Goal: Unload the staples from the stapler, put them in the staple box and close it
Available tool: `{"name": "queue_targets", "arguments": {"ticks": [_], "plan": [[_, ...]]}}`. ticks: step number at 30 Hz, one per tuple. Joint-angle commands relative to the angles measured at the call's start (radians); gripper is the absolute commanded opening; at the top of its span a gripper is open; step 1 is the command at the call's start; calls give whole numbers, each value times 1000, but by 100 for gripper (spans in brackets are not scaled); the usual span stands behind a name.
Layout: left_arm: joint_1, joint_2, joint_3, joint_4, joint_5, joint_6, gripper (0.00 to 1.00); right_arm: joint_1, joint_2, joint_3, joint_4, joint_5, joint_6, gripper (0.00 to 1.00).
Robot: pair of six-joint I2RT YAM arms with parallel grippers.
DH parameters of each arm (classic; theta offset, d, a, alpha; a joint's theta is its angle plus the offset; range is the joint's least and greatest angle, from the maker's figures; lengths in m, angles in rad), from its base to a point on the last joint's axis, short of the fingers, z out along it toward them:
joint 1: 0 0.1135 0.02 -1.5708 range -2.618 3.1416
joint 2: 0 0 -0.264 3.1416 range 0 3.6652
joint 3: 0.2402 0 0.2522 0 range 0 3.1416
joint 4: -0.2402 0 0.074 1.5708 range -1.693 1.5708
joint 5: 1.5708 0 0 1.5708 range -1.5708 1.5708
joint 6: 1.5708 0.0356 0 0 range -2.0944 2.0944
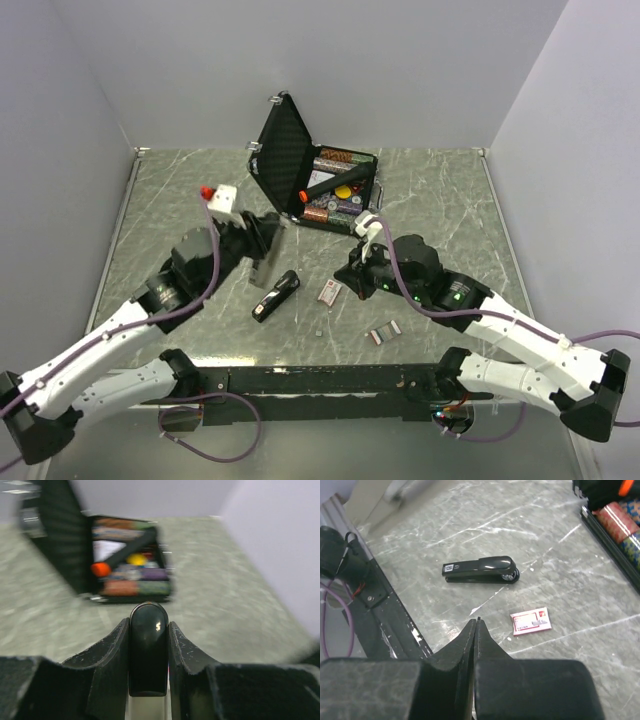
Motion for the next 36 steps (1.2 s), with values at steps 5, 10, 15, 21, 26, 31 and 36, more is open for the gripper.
{"name": "queue_targets", "arguments": {"ticks": [5,10,15,21,26,31,36], "plan": [[371,185,94,-33,18,-84,1,-8,42,-10,52,29,63,0],[572,318,99,-36,15,-153,1,-8,65,-18,82,8,79,0],[659,420,122,-11,-70,-144,1,-10,93,-27,105,8,85,0],[702,549,127,13,-70,-117,1,-8,95,-44,129,-6,94,0],[702,608,64,67,-142,-120,1,-7,85,-56,133,-6,96,0],[702,711,81,49,-209,-120,1,-7,75,-61,121,-14,96,0],[702,762,87,50,-235,-117,12,-7,59,-69,115,-12,94,0]]}}
